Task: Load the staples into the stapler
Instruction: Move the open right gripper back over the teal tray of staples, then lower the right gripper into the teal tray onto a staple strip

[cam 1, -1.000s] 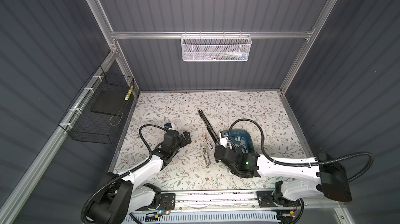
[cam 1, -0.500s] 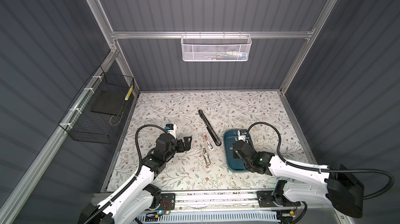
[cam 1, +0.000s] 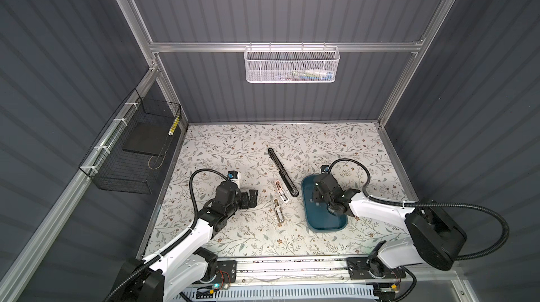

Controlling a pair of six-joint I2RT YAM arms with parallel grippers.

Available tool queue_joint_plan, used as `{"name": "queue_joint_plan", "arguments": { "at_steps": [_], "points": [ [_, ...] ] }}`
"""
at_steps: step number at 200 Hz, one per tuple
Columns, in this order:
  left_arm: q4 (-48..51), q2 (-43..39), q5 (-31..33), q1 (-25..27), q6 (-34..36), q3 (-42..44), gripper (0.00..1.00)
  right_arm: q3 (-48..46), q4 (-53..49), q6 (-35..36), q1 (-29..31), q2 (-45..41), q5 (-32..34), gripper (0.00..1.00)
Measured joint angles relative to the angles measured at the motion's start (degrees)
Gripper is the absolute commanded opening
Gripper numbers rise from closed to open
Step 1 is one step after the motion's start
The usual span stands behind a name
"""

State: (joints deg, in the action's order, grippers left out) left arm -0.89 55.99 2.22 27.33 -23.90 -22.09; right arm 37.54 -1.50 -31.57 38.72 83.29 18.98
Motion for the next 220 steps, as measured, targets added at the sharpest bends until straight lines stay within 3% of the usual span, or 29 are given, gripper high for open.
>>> {"name": "queue_joint_plan", "arguments": {
  "at_steps": [220],
  "points": [
    [0.0,-1.5,1.5,0.0,0.0,0.1,1.0,4.6,-0.7,3.1,-3.5,9.0,-2.5,0.26]
  ]
}}
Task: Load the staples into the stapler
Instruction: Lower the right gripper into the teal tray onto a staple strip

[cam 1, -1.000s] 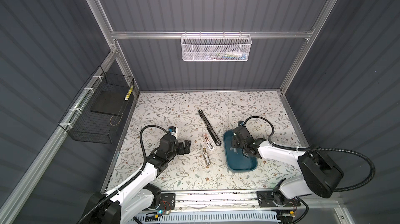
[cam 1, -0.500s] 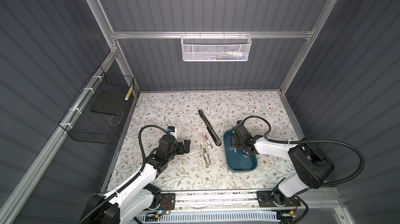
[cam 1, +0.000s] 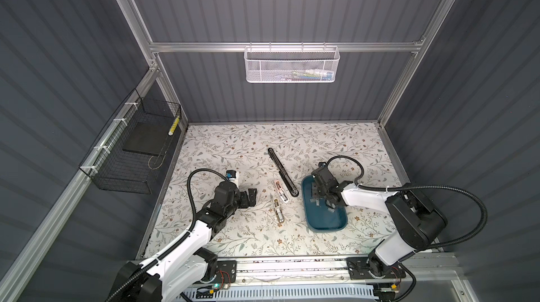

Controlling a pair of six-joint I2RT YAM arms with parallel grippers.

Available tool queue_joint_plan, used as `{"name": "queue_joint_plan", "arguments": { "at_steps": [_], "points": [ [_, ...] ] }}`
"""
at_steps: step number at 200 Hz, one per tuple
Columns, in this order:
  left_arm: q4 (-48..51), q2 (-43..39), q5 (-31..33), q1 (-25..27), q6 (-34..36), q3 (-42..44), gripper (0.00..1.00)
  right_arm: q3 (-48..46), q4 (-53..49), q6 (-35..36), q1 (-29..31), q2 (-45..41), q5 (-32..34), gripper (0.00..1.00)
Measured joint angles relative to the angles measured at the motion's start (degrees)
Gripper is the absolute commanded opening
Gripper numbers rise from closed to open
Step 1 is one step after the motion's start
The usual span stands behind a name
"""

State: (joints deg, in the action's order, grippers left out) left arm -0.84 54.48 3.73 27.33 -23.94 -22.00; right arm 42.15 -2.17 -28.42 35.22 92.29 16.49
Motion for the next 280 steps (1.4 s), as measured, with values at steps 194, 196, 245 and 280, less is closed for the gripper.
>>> {"name": "queue_joint_plan", "arguments": {
  "at_steps": [194,196,245,280],
  "points": [
    [0.0,0.0,0.0,0.0,0.0,0.0,1.0,0.3,-1.7,-0.3,0.0,0.8,0.5,0.2],
    [0.0,0.0,0.0,0.0,0.0,0.0,1.0,0.3,-1.7,-0.3,0.0,0.8,0.4,0.2],
    [0.0,0.0,0.0,0.0,0.0,0.0,1.0,0.3,-1.7,-0.9,0.4,0.8,0.2,0.2],
    [0.0,0.0,0.0,0.0,0.0,0.0,1.0,0.4,-1.8,-1.0,1.0,0.8,0.2,0.21]
  ]
}}
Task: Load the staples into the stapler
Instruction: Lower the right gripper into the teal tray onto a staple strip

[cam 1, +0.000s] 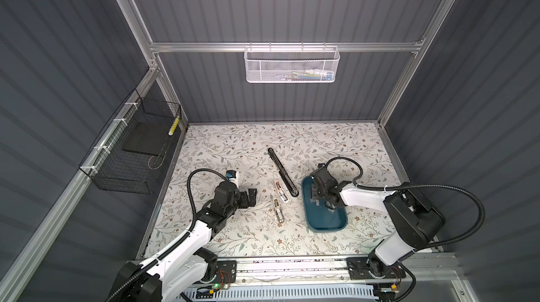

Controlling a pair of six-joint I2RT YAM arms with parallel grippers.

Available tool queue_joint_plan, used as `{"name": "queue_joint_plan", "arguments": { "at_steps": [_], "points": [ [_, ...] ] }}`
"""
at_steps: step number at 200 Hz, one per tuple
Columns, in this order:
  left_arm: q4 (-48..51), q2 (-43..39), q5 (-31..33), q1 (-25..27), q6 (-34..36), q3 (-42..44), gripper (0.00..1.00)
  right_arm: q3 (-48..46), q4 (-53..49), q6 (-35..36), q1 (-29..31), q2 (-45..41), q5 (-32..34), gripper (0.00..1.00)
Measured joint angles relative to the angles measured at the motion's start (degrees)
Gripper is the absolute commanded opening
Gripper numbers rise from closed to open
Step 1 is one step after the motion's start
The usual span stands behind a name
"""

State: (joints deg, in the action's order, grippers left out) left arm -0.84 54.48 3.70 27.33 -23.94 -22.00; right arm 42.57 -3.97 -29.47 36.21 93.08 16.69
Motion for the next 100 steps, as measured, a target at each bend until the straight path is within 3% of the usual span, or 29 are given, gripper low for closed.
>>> {"name": "queue_joint_plan", "arguments": {
  "at_steps": [100],
  "points": [
    [0.0,0.0,0.0,0.0,0.0,0.0,1.0,1.7,-1.2,0.0,1.2,0.0,0.2,0.22]
  ]
}}
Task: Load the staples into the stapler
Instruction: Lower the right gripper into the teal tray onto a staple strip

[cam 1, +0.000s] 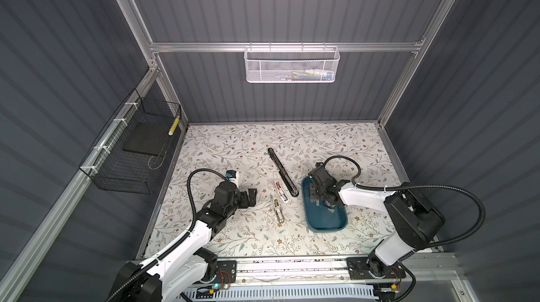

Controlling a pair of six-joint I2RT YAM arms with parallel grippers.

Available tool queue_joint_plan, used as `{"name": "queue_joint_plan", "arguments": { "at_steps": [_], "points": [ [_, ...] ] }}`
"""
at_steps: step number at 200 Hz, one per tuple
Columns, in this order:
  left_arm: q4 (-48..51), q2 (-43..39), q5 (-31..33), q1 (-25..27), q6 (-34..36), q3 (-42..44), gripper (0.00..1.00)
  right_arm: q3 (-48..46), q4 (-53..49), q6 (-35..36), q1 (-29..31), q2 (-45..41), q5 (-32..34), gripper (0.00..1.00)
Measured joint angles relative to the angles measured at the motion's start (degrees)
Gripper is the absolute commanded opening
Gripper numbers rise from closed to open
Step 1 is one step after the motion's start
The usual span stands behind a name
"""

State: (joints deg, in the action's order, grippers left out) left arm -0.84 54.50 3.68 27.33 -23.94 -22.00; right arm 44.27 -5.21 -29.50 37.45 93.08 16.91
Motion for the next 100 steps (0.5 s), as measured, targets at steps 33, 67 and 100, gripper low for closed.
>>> {"name": "queue_joint_plan", "arguments": {
  "at_steps": [33,67,100],
  "points": [
    [0.0,0.0,0.0,0.0,0.0,0.0,1.0,0.0,0.0,0.0,0.4,0.0,0.0,0.22],
    [0.0,0.0,0.0,0.0,0.0,0.0,1.0,0.6,-0.2,0.0,0.4,0.1,0.0,0.23],
    [0.0,0.0,0.0,0.0,0.0,0.0,1.0,1.9,-0.5,0.0,0.4,0.6,0.3,0.27]
  ]
}}
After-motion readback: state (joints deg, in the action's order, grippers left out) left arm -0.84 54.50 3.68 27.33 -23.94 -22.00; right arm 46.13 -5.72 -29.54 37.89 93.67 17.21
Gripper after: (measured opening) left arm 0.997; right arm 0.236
